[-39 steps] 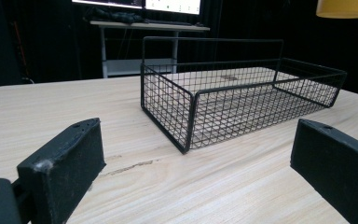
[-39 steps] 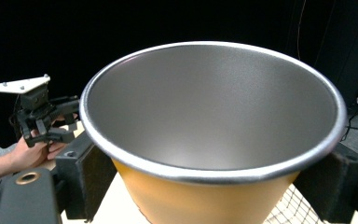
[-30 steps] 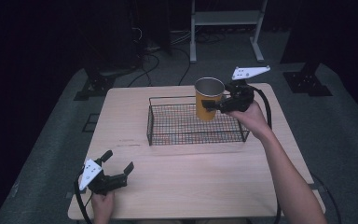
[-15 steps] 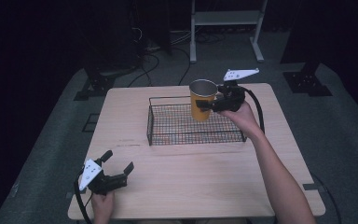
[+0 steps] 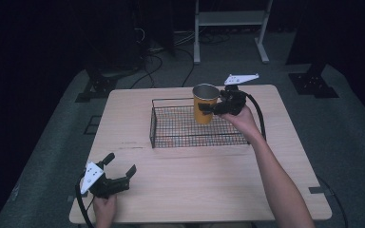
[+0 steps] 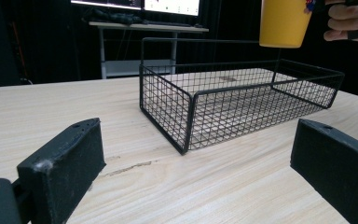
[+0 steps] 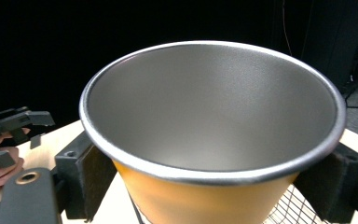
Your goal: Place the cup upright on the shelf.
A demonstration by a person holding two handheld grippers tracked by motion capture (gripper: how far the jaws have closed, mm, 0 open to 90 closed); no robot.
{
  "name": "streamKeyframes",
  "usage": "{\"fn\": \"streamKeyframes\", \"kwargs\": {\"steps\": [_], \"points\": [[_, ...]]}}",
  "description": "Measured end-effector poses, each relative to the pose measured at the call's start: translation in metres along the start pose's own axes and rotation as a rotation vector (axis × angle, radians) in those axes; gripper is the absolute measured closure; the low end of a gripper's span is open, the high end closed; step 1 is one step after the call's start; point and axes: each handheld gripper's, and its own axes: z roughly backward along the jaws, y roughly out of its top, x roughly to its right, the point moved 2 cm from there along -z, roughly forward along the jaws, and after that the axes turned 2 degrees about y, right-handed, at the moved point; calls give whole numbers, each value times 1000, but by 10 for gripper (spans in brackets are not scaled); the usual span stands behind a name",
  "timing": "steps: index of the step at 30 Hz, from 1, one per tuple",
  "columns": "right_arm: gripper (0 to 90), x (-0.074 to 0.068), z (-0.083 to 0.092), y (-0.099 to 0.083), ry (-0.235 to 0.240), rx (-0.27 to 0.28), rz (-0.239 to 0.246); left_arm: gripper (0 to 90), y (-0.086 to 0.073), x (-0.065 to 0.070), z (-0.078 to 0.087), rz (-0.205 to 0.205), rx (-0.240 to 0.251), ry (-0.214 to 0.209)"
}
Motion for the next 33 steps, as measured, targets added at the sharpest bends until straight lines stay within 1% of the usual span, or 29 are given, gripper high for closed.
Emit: {"fn": "streamKeyframes", "kwargs": {"steps": [4,10,17,22,30,33], "points": [[144,6,-3,-4,-15,-8,-10,17,0,0,0,-2,-1,0],[144,9,-7,-9,-20,-12,-19,17,0,0,0,-1,-1,0],[144,17,-16,-15,-28,-20,-40,17,0,0,0,2,1,-1],[144,23,-25,-20,-49,-49,-46,17,0,0,0,2,2,-2],[143,33,-31,-26,-67,-71,-64,17,0,0,1,3,3,-3],[143,36,-35,-30,-75,-91,-70,16,0,-1,1,3,3,-4]]}}
